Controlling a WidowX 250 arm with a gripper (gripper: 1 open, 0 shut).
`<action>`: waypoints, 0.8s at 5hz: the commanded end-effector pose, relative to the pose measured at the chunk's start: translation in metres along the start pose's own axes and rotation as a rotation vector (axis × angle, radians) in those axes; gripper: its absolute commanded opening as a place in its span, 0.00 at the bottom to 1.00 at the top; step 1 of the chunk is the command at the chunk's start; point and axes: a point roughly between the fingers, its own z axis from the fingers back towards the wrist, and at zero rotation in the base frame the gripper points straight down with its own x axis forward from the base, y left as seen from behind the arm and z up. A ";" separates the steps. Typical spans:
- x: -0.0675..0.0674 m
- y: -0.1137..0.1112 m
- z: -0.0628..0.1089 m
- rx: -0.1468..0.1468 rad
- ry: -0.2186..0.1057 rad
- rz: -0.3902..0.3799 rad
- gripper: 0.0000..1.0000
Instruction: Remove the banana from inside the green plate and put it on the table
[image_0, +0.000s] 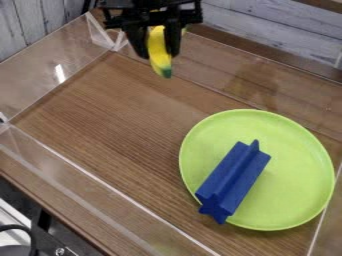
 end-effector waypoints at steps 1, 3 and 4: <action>0.009 0.010 -0.009 0.002 -0.042 -0.033 0.00; 0.012 0.025 -0.045 0.017 -0.064 -0.087 0.00; 0.011 0.030 -0.064 0.029 -0.070 -0.108 0.00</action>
